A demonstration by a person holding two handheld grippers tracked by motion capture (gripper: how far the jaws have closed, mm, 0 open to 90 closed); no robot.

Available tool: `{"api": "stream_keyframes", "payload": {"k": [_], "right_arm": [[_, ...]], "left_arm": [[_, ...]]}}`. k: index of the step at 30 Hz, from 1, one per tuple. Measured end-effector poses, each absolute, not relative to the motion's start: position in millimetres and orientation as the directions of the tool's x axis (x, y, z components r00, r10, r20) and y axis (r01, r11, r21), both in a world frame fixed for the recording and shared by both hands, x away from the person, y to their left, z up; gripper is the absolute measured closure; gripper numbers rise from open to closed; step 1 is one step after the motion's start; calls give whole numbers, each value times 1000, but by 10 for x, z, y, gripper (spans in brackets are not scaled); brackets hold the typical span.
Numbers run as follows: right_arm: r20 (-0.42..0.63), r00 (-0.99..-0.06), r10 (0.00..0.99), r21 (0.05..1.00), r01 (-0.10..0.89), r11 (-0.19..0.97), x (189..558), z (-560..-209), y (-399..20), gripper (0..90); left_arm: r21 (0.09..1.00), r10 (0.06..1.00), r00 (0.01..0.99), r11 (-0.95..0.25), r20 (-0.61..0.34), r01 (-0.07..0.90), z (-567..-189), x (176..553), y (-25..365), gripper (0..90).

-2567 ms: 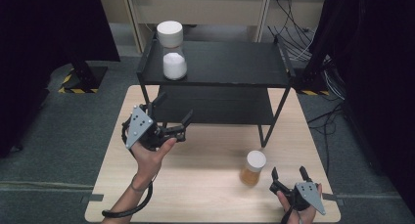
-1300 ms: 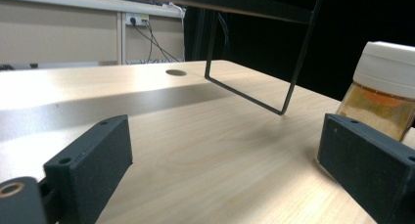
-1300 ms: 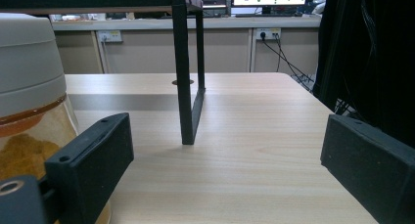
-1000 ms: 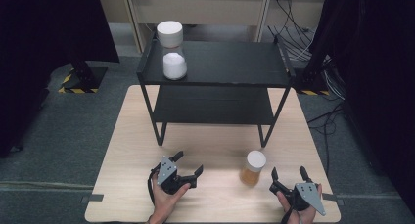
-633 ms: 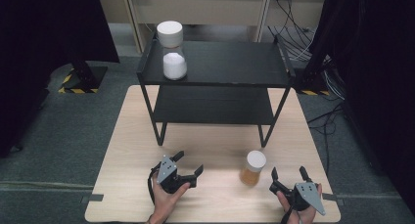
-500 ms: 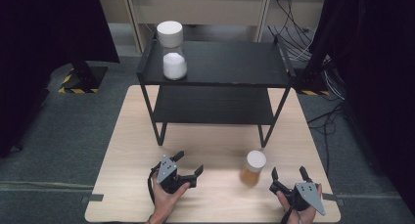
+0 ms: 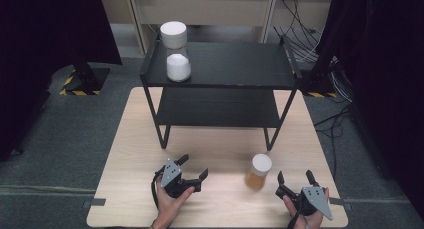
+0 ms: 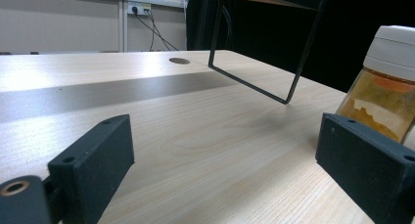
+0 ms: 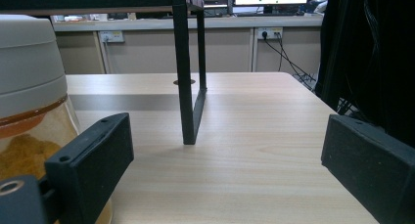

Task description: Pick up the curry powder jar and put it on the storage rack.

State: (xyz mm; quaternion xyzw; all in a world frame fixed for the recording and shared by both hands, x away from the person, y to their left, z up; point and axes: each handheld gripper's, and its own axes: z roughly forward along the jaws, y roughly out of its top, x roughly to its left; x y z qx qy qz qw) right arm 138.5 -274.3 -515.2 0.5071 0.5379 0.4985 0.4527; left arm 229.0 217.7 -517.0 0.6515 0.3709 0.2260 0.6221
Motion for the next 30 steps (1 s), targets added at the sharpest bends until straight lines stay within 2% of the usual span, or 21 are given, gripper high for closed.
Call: {"api": "stream_keyframes", "payload": {"k": [7,12,18,23,30], "right_arm": [[18,-83,996,995,96,-10,1388,-5149,-2754,50],[66,-87,994,994,98,-58,1383,-5143,-2795,51],[93,-111,990,995,33,-90,1305,-5037,-2824,51],[104,-179,978,994,-24,-110,1227,-4926,-2826,52],[102,-324,941,991,-46,-124,1203,-4847,-2771,56]], "left_arm": [[976,761,623,61,-181,209,-5176,2301,2193,64],[975,760,621,72,-191,211,-5185,2301,2203,65],[973,760,618,81,-201,216,-5189,2304,2209,63],[972,760,618,84,-204,218,-5191,2306,2214,65],[968,758,612,102,-226,231,-5194,2319,2231,65]]}}
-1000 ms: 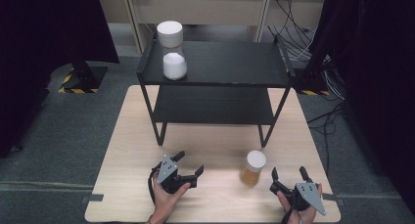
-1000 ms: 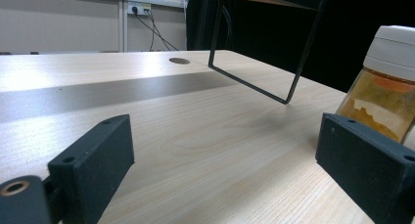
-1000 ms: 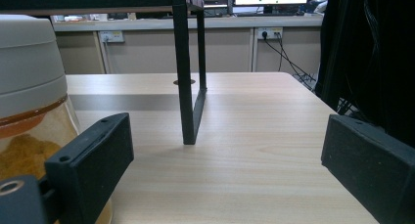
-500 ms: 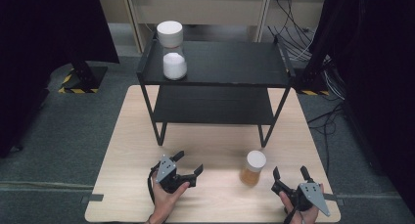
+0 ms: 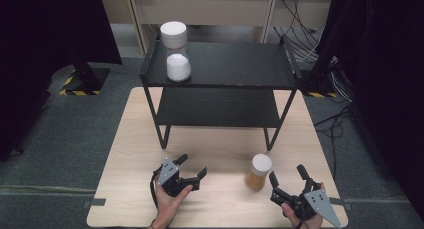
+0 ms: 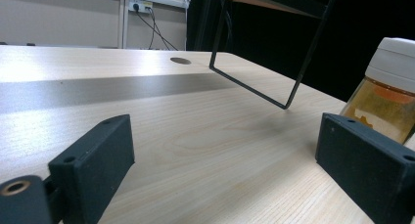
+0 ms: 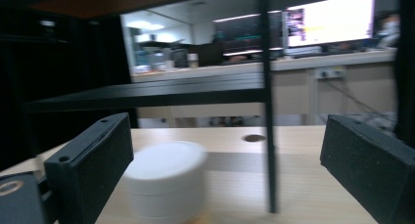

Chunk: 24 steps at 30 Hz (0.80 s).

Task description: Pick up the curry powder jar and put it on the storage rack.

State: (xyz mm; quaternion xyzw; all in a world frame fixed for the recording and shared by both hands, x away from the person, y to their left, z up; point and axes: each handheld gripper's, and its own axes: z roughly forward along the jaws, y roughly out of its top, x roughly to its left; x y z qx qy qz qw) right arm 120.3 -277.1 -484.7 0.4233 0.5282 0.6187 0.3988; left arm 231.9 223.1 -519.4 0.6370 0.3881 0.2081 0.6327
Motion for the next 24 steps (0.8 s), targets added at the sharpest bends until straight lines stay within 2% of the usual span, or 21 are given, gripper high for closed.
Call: {"api": "stream_keyframes", "payload": {"k": [5,13,24], "right_arm": [[77,-401,913,994,-36,-100,1248,-4833,-2690,57],[54,-406,912,998,31,-45,1399,-4907,-2597,72],[16,-393,919,997,72,14,1561,-4974,-2491,211]], "left_arm": [[967,757,614,99,-225,233,-5190,2323,2231,66],[967,756,615,97,-224,234,-5187,2328,2232,72],[968,757,614,98,-224,232,-5190,2324,2232,77]]}}
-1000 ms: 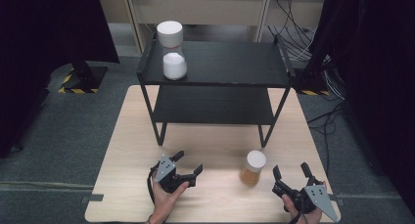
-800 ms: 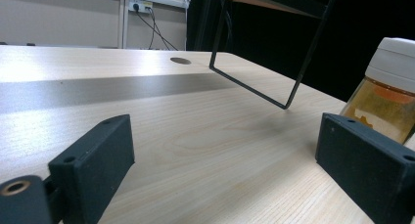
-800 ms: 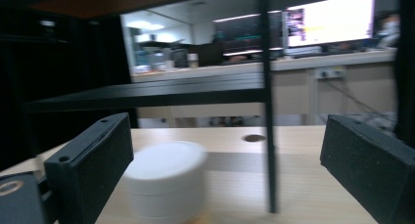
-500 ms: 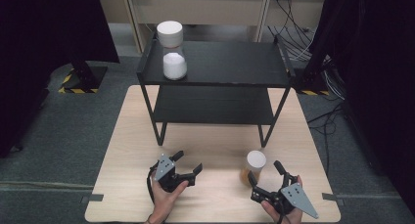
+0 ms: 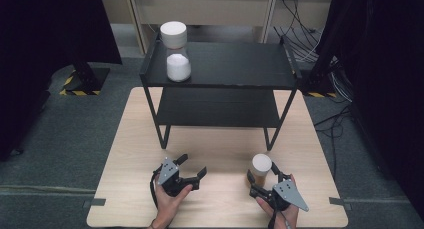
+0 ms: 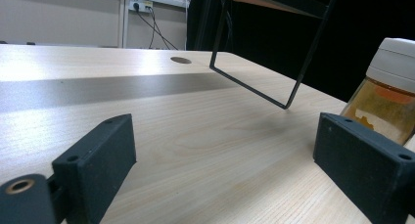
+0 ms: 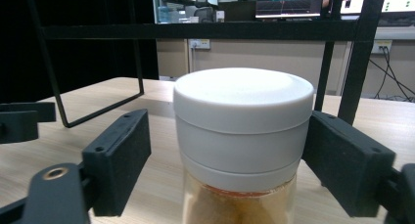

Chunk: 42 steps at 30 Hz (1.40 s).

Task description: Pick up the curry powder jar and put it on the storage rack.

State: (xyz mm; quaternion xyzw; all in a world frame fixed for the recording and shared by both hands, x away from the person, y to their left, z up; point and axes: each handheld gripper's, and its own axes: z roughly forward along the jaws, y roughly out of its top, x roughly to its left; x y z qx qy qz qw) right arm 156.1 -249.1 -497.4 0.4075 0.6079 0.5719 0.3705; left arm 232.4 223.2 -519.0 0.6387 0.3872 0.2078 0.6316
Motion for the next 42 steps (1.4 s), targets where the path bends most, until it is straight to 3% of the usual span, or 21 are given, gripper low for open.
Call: {"api": "stream_keyframes", "payload": {"k": [11,31,42], "right_arm": [[-1,-395,919,996,77,34,1595,-4982,-2533,334],[-1,-381,925,997,71,31,1551,-4977,-2507,341],[-9,-366,930,1000,9,13,1495,-4840,-2483,341]], "left_arm": [[968,759,613,95,-222,233,-5185,2328,2230,78],[968,758,614,93,-220,233,-5183,2329,2230,80],[968,759,612,96,-223,233,-5186,2326,2230,82]]}}
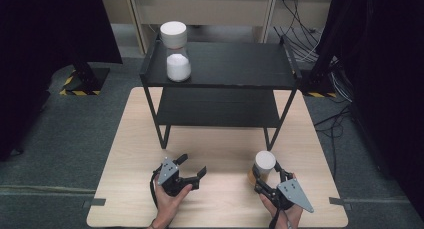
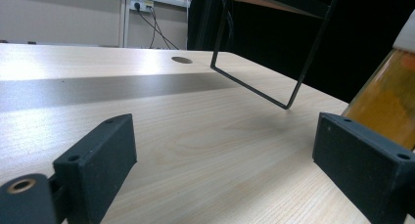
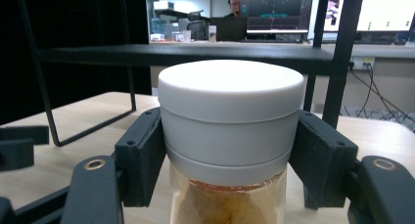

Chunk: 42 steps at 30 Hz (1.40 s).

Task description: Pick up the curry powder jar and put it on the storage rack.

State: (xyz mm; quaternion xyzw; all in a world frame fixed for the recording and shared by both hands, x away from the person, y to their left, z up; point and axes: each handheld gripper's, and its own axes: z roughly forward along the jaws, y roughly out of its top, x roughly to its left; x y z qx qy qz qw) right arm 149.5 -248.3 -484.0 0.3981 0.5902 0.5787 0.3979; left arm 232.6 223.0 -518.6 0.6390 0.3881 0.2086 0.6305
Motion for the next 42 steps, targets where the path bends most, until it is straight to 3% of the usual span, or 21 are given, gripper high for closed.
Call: {"api": "stream_keyframes", "payload": {"k": [21,42], "right_arm": [[-26,-377,926,996,-92,-9,1544,-4440,-2433,341],[3,-382,924,992,-118,-52,1573,-4263,-2397,341]], "left_arm": [[968,757,617,84,-215,234,-5173,2335,2227,79],[968,755,618,86,-219,238,-5172,2340,2230,79]]}}
